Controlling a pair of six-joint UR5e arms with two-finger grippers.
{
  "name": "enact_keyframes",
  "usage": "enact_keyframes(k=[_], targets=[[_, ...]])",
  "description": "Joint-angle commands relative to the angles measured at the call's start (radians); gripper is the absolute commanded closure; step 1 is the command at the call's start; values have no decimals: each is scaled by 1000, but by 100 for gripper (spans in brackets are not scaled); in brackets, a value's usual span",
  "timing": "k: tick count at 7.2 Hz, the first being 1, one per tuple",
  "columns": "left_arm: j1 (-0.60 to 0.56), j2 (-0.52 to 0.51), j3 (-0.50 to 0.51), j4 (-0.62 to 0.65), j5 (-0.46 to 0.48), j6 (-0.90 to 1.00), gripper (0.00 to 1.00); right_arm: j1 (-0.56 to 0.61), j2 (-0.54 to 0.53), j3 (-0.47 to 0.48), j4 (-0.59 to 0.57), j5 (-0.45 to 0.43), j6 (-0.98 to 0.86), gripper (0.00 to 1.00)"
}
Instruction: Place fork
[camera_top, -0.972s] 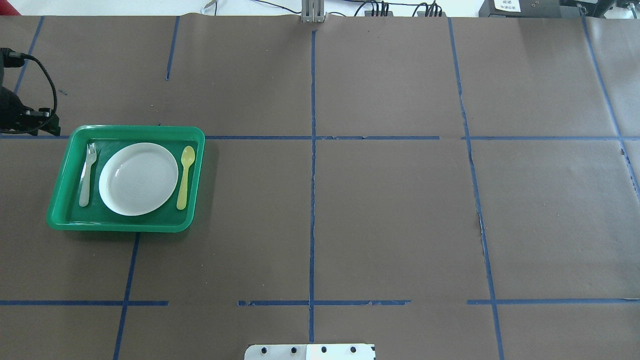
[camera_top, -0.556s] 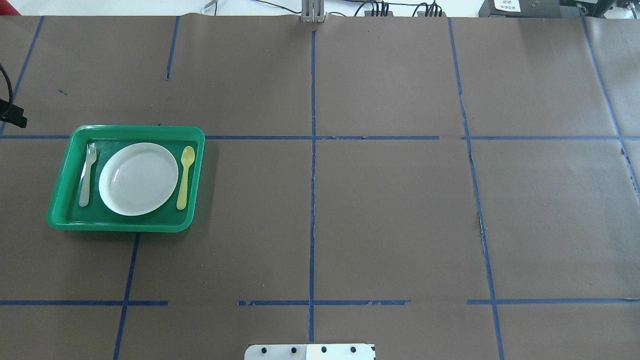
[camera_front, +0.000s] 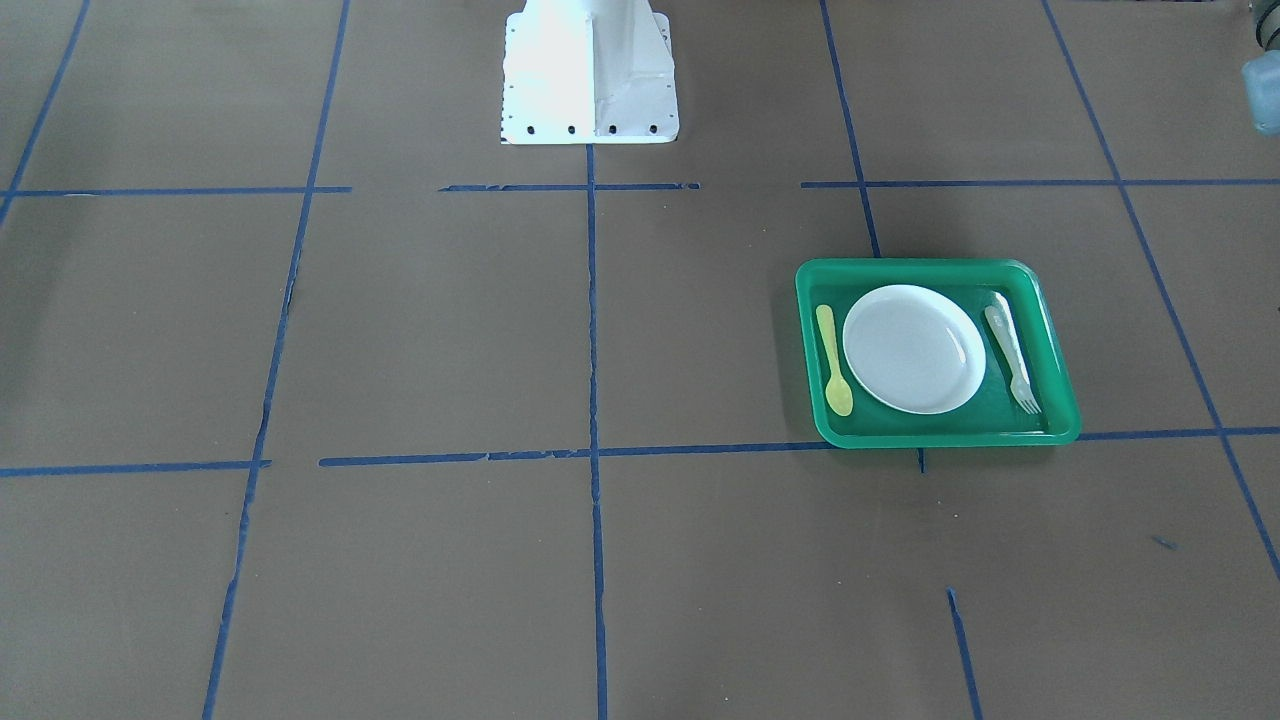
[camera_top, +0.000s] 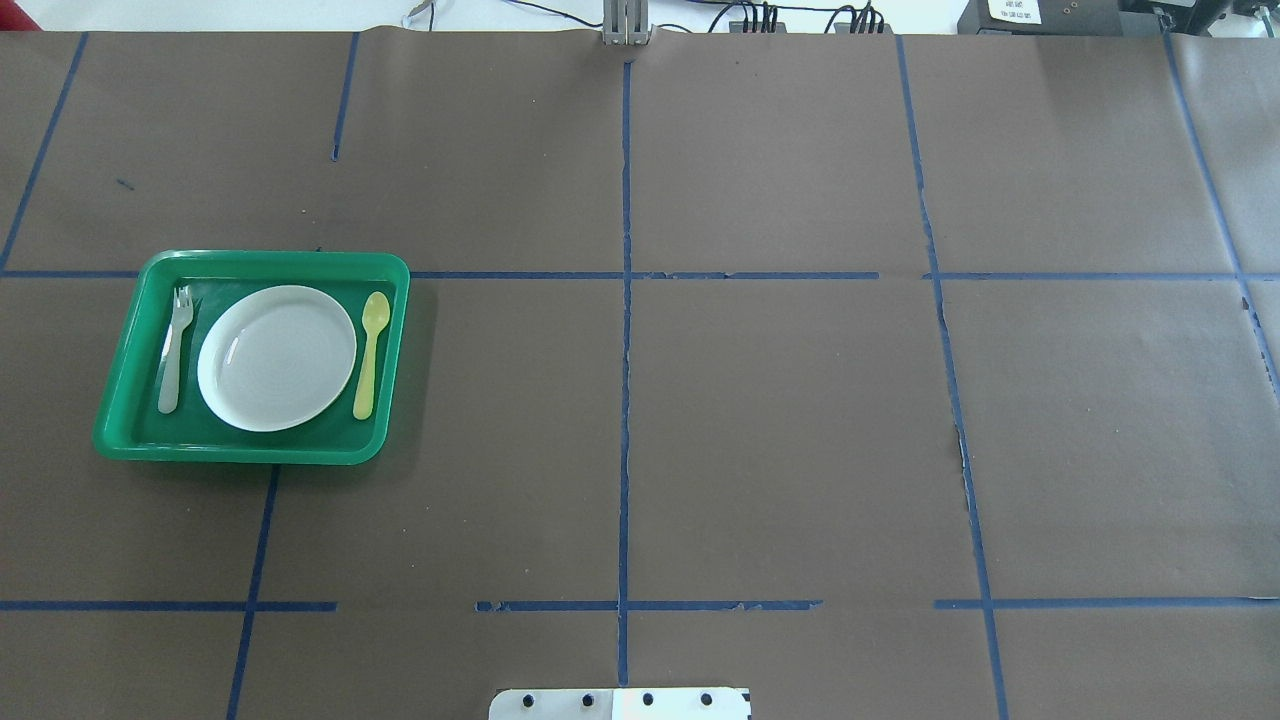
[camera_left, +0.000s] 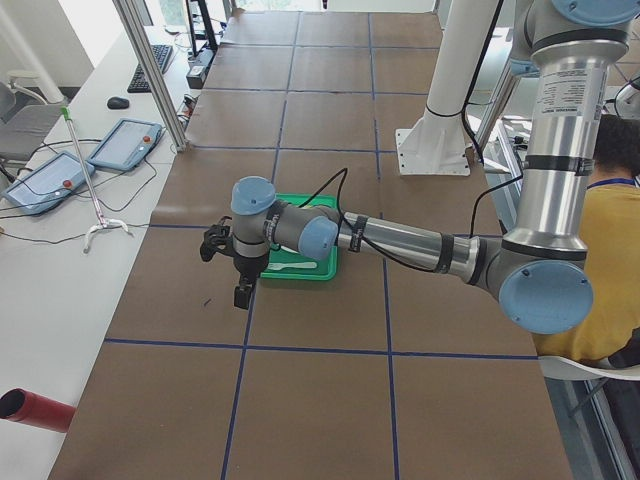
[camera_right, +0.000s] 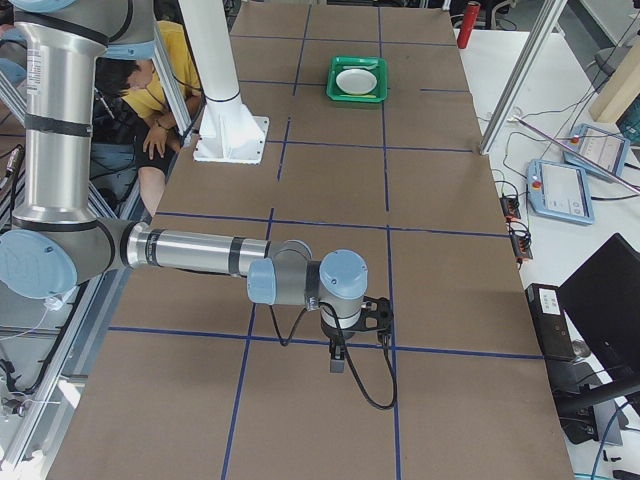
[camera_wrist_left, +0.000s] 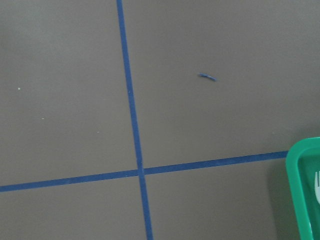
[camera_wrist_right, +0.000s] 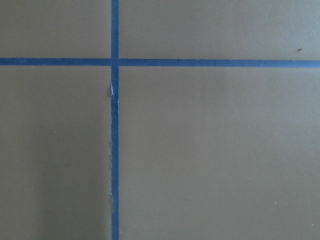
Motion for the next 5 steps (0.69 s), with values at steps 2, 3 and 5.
enact_keyframes(k=[2,3,5], targets=[[-65,-43,78,179,-92,207,0,0,0,0,0,0,0,0],[-65,-52,70,219,-120,208,0,0,0,0,0,0,0,0],[-67,-49,72,227,-112,265,0,0,0,0,0,2,0,0]])
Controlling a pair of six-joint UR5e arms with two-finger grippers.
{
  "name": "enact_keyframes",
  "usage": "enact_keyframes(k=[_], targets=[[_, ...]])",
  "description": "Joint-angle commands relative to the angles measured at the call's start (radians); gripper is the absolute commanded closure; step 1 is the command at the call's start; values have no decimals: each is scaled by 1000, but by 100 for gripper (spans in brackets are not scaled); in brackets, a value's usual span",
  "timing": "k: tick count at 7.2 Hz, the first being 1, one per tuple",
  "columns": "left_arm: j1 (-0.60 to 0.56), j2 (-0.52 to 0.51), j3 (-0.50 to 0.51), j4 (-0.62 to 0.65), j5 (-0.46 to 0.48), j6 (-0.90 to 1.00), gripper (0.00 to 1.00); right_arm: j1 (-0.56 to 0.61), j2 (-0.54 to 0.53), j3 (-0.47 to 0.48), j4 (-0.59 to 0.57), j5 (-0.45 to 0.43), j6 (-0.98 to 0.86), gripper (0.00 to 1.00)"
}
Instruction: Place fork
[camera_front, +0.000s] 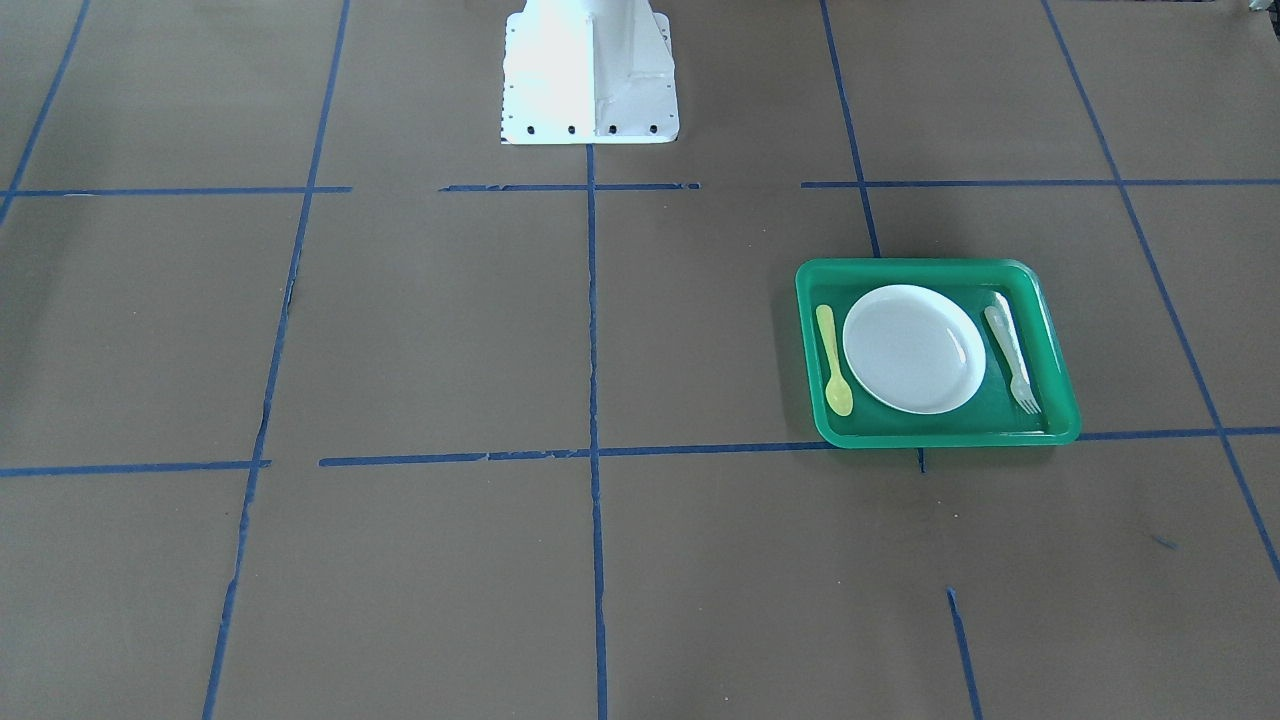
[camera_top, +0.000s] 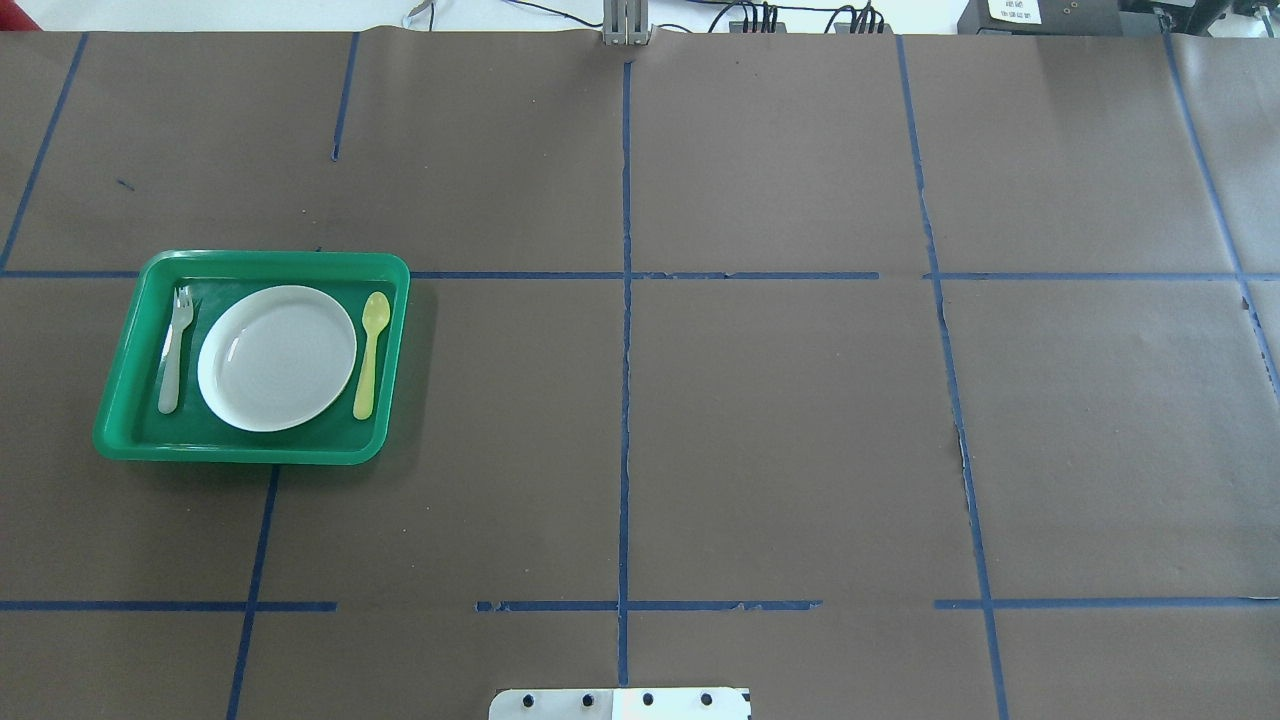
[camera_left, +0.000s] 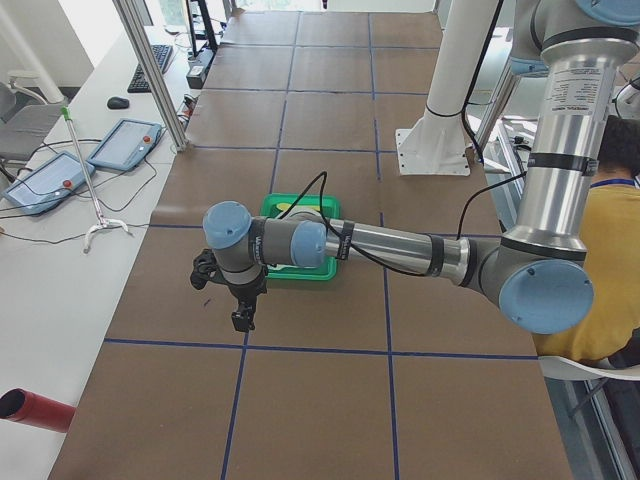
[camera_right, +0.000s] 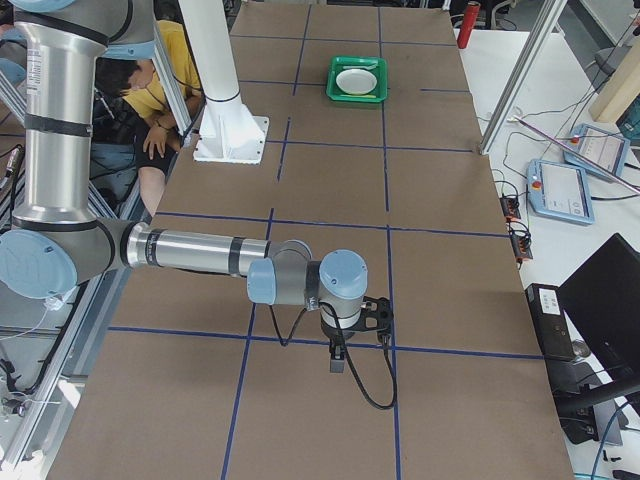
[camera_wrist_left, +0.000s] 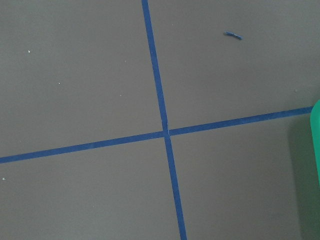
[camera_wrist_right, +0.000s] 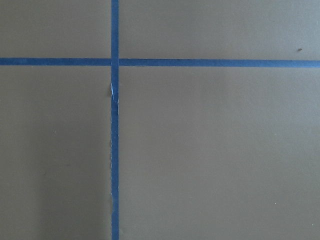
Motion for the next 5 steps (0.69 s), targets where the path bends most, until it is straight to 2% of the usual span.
enact_keyframes(k=[1,2,5], targets=[[-46,2,34,9,7,98,0,0,0,0,0,0,0,0],[-57,-4,70,6,3,124,0,0,0,0,0,1,-2,0],[-57,17,47,1,-6,118,0,0,0,0,0,0,0,0]])
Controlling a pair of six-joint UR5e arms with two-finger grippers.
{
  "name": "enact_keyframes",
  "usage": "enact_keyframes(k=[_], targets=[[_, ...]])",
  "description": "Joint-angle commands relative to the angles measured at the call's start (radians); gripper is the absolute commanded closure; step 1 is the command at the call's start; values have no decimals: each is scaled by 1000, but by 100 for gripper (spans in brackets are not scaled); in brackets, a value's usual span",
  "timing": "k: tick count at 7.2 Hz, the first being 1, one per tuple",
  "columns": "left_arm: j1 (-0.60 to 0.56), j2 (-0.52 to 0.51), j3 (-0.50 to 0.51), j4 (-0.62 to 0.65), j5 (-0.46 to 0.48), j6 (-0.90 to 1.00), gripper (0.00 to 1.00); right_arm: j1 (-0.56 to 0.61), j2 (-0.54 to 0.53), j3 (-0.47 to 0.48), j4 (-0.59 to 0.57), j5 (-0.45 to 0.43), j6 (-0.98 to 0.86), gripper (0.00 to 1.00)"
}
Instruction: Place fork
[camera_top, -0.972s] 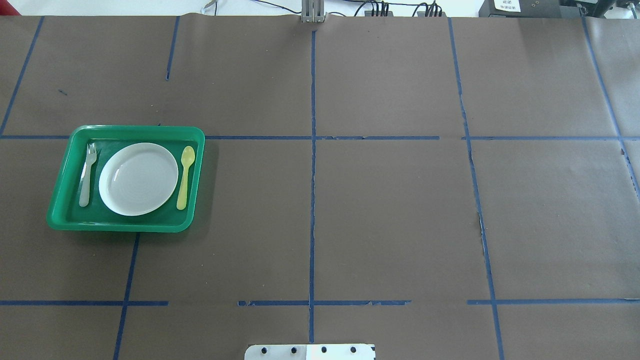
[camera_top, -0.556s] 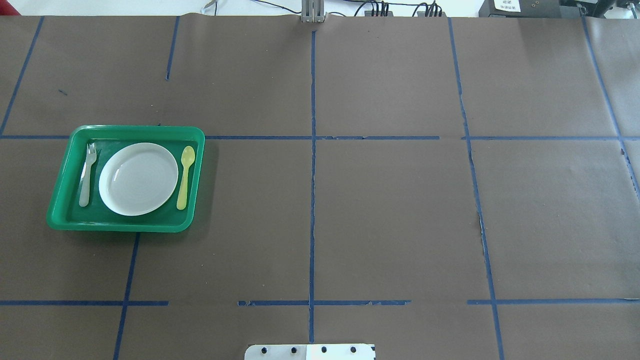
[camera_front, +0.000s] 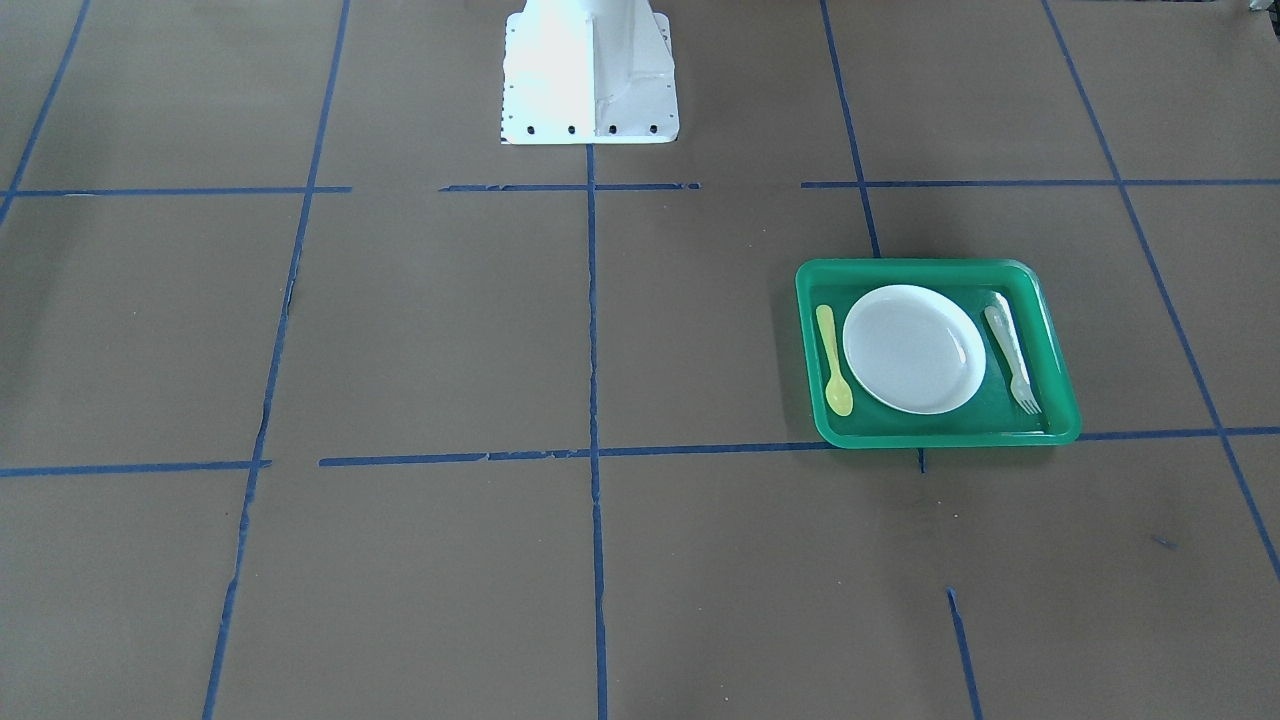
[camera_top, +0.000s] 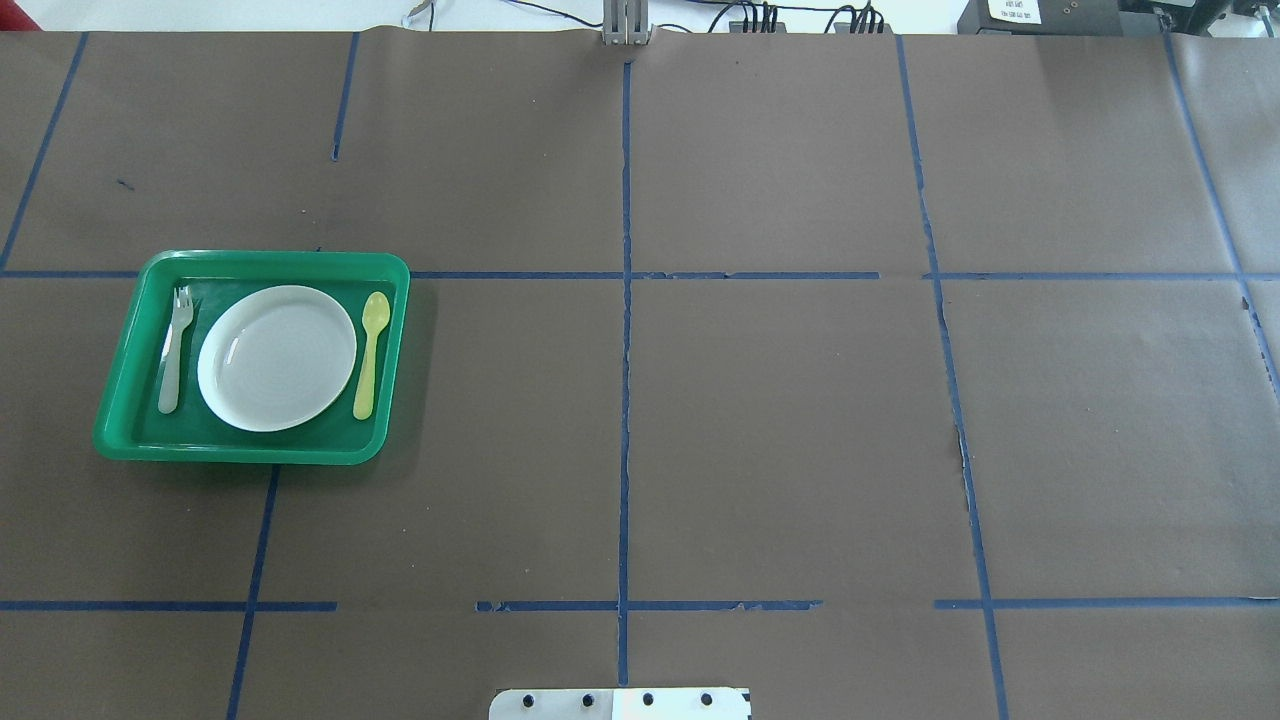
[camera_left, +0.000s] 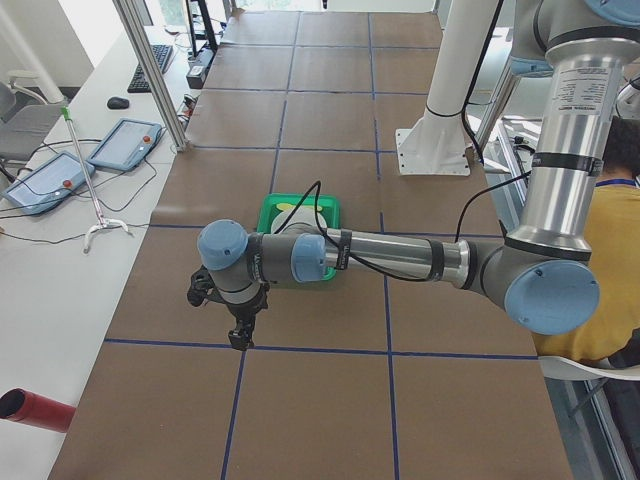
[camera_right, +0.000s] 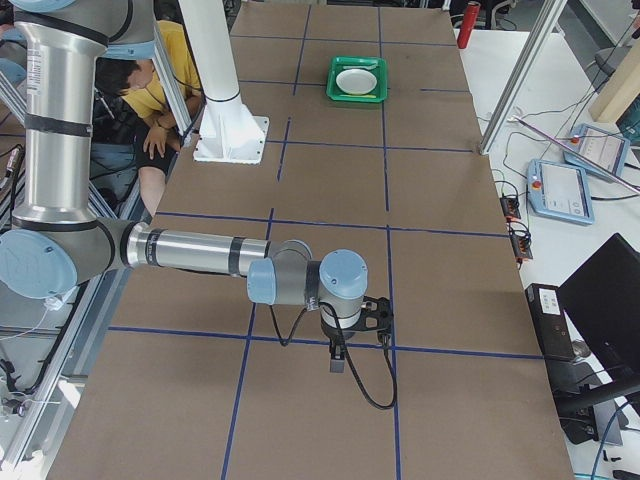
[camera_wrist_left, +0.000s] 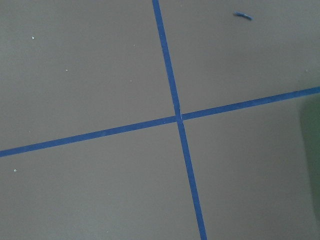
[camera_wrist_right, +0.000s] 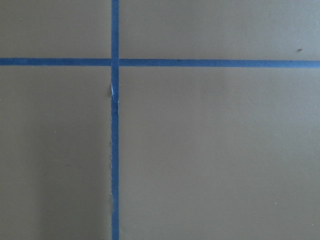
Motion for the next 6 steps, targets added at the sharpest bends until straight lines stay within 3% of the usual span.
enact_keyframes(k=[1,6], targets=[[-1,13,-28,-3,-1,1,0,0,0,0,-1,0,0,0],[2,4,-14,-69,0,8,0,0,0,0,-1,0,0,0]])
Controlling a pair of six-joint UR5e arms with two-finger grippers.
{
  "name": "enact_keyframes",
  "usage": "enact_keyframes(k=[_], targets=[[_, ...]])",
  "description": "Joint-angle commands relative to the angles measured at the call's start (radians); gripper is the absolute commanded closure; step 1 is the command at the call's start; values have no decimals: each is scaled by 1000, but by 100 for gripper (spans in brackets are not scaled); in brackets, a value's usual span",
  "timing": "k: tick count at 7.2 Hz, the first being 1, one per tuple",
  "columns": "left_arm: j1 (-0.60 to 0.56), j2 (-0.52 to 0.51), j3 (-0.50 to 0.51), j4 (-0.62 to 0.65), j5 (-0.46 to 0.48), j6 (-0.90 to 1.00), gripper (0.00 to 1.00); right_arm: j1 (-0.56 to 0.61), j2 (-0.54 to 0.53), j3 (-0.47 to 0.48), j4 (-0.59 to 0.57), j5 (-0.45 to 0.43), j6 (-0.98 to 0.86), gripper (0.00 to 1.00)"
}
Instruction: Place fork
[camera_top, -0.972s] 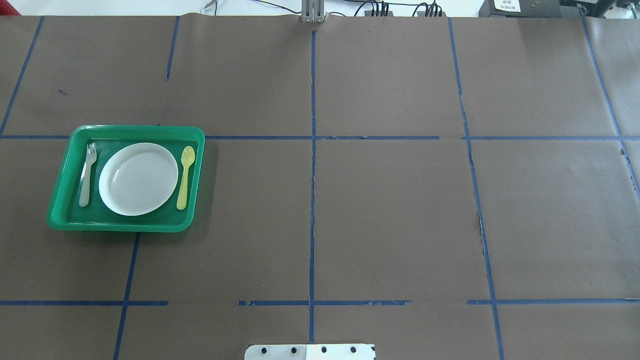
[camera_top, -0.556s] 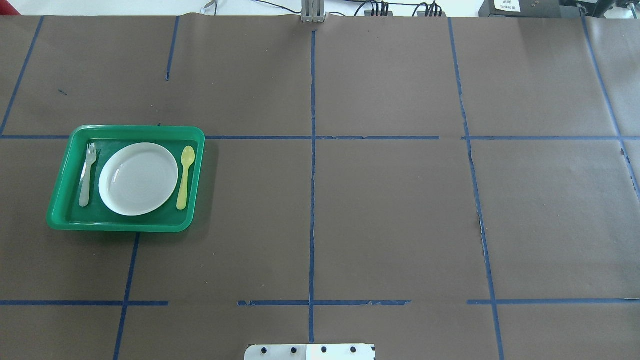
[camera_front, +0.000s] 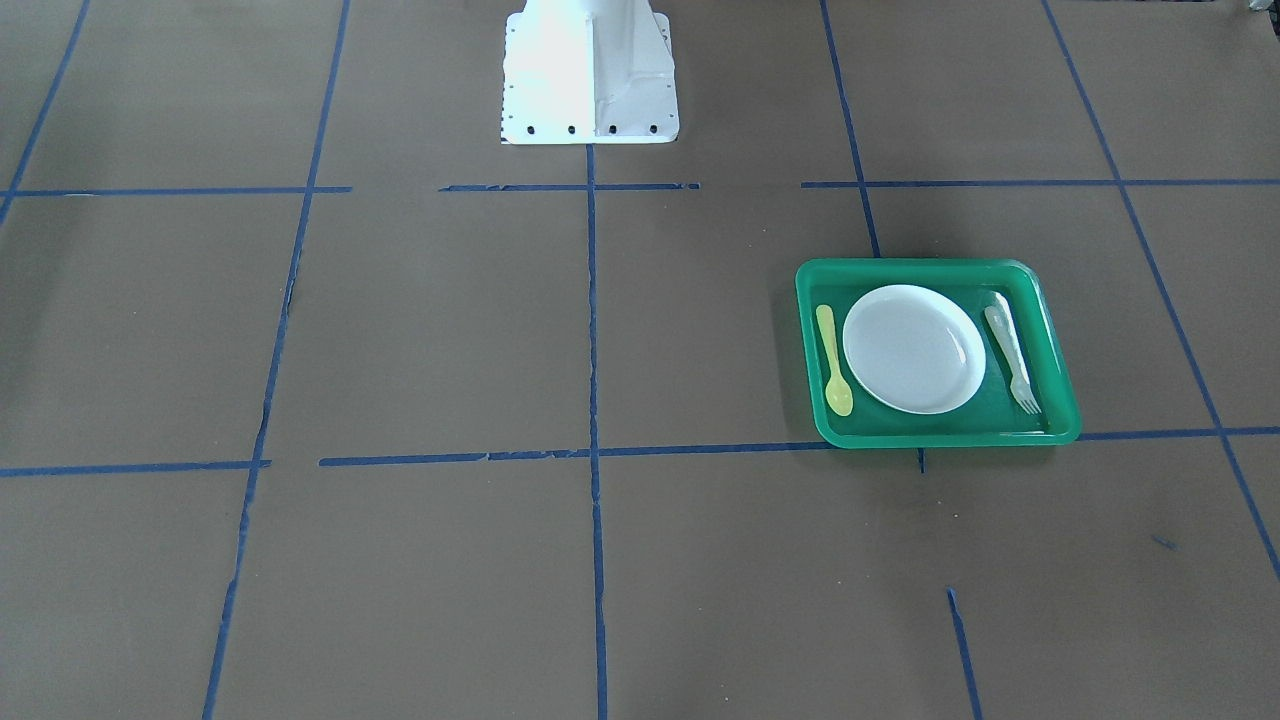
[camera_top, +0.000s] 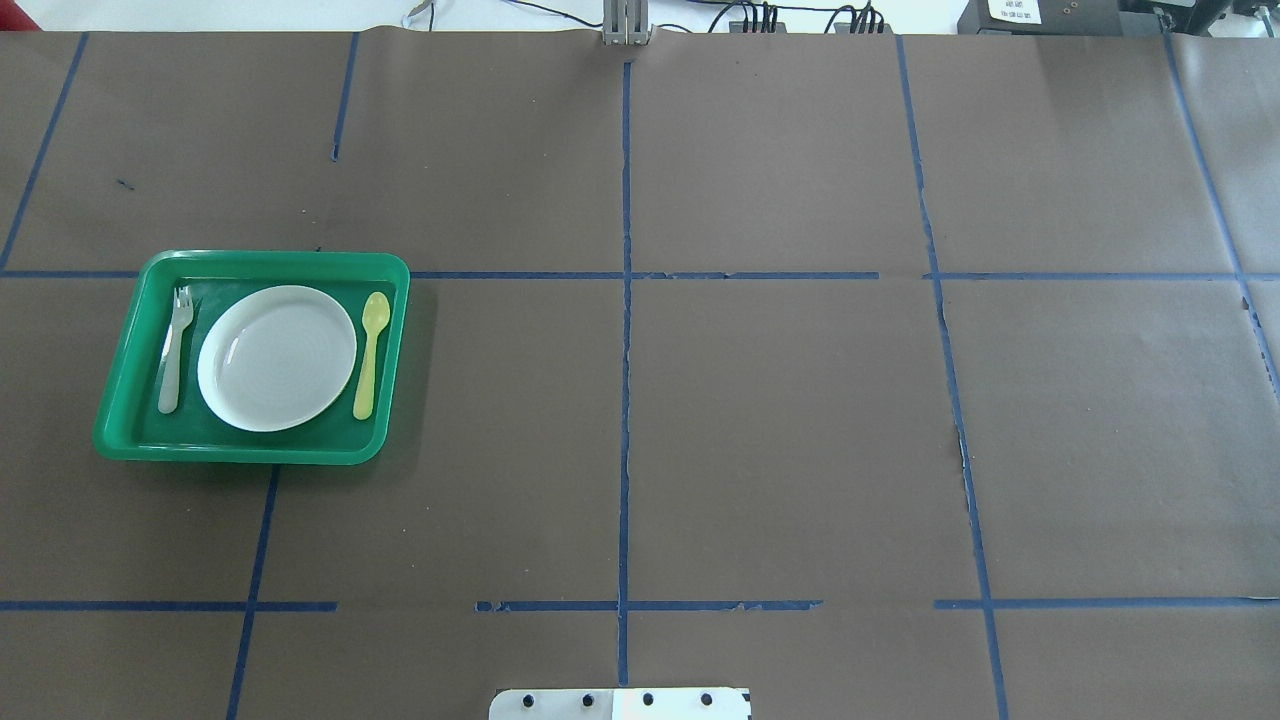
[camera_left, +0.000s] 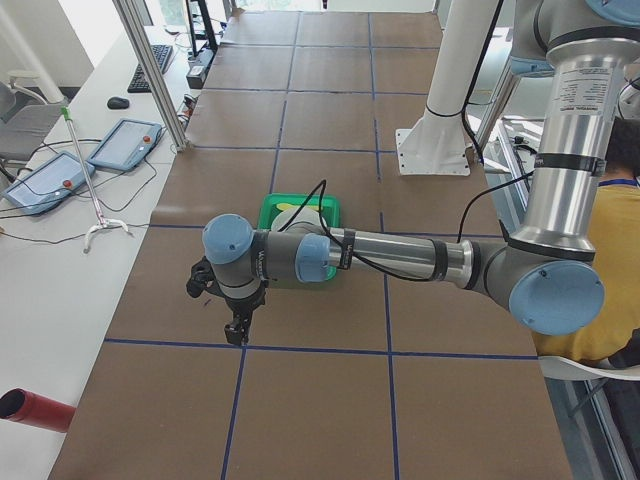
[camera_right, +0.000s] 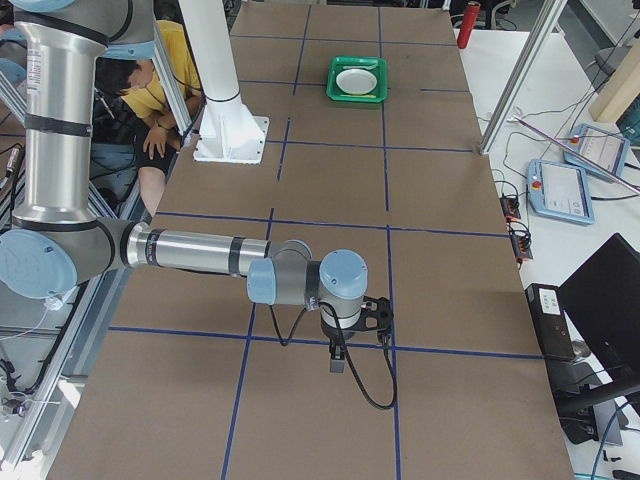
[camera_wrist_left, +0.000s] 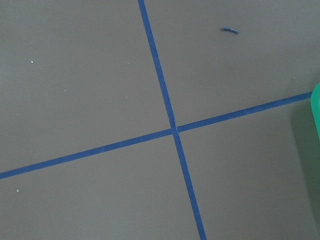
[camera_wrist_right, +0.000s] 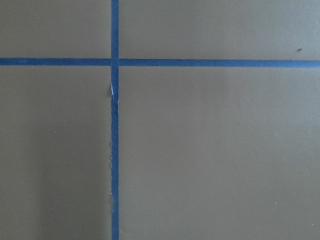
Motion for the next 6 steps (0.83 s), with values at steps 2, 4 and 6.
enact_keyframes(k=[2,4,6], targets=[[0,7,-14,4,0,2,0,0,0,0,0,0,0,0],[0,8,-12,4,2,2,0,0,0,0,2,0,0,0],[0,8,-20,7,3,2,0,0,0,0,0,0,0,0]])
